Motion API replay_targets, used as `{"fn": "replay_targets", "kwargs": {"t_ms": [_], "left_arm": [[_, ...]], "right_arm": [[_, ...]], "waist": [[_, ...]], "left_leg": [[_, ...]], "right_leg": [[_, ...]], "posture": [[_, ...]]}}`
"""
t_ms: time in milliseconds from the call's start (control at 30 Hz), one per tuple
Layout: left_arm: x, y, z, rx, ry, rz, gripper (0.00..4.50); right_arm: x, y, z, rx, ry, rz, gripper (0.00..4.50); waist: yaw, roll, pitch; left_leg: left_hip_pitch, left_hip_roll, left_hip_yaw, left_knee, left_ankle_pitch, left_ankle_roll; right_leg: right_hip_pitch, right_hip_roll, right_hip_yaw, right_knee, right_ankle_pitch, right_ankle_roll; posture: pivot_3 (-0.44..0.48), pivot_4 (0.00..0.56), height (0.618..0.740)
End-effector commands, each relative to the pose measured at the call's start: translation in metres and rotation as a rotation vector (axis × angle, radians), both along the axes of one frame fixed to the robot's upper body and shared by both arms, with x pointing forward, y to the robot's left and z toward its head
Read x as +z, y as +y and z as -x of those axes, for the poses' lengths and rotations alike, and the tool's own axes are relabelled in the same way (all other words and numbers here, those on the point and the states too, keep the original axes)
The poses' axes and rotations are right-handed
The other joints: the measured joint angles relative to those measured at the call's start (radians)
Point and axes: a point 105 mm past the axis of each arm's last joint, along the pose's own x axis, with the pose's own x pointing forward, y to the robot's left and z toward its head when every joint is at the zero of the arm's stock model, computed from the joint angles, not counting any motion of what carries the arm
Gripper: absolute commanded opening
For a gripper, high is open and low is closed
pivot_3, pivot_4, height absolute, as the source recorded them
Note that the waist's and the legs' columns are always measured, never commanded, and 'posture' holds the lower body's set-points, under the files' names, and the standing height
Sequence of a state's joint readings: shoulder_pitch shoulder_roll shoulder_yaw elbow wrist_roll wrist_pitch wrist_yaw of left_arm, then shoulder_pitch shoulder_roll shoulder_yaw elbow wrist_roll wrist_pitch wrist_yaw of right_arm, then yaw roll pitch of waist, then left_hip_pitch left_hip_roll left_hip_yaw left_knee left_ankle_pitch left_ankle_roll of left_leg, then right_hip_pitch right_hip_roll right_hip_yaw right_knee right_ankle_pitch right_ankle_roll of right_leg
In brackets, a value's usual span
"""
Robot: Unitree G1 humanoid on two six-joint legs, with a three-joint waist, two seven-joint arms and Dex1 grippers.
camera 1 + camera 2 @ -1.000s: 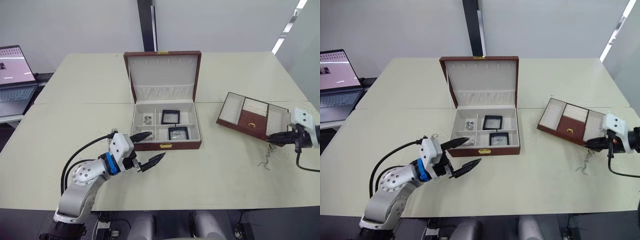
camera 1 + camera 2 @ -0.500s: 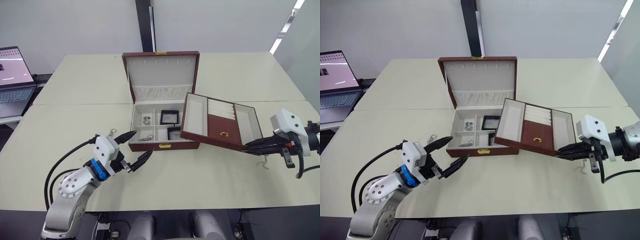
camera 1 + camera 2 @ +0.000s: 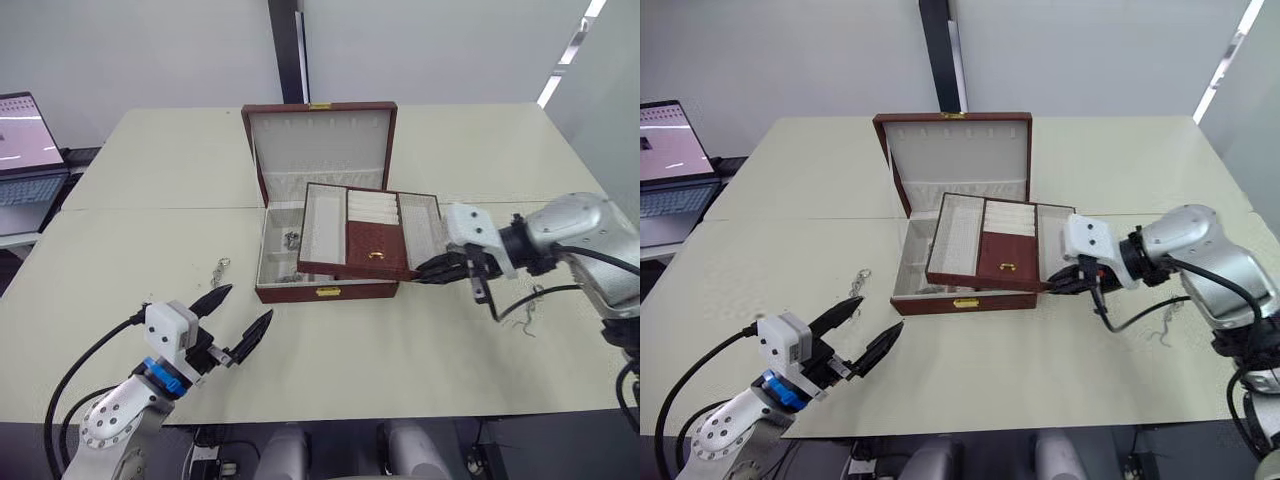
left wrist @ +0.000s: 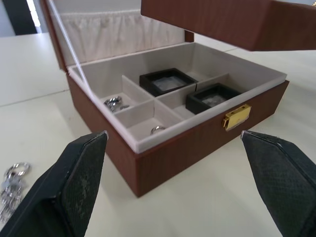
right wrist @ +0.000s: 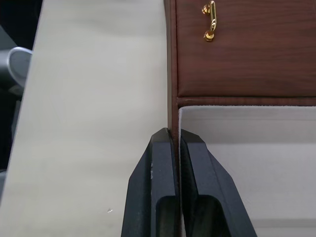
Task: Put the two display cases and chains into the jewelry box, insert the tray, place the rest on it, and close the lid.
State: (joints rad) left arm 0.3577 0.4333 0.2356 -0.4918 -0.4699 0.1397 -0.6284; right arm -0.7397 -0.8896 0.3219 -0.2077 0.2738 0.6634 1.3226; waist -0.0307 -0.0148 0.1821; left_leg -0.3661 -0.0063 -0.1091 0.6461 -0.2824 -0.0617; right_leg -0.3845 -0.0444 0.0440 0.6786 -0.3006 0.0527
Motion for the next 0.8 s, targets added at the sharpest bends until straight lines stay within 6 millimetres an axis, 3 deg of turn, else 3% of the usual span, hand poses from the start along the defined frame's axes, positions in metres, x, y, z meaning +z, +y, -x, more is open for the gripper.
{"fn": "replay_targets", "kwargs": {"t_ms": [33, 433, 800], "left_arm": [[0.015, 0.006, 0.005, 0.042, -0.070, -0.013, 4.50], [0.012, 0.013, 0.012, 0.096, -0.070, 0.013, 4.50], [0.009, 0.006, 0.009, 0.100, -0.065, 0.036, 4.50]], "right_arm": [[0.008, 0.019, -0.003, 0.032, -0.026, 0.010, 0.01], [0.008, 0.065, -0.013, 0.058, -0.024, 0.012, 0.01], [-0.001, 0.070, -0.025, 0.011, -0.028, 0.064, 0.01]], "waist": [[0.001, 0.000, 0.000], [-0.002, 0.000, 0.000], [-0.001, 0.000, 0.000]], "left_leg": [[-0.001, 0.000, 0.000, 0.000, 0.000, 0.000], [-0.003, -0.001, -0.001, 0.000, 0.000, 0.000], [-0.003, -0.001, 0.000, 0.000, 0.000, 0.000]], "right_leg": [[0.000, 0.000, 0.000, 0.000, 0.000, 0.000], [-0.002, -0.001, -0.001, 0.000, 0.000, 0.000], [-0.003, -0.001, -0.001, 0.000, 0.000, 0.000]], "posture": [[0.000, 0.150, 0.740], [0.000, 0.150, 0.740], [0.000, 0.150, 0.740]]}}
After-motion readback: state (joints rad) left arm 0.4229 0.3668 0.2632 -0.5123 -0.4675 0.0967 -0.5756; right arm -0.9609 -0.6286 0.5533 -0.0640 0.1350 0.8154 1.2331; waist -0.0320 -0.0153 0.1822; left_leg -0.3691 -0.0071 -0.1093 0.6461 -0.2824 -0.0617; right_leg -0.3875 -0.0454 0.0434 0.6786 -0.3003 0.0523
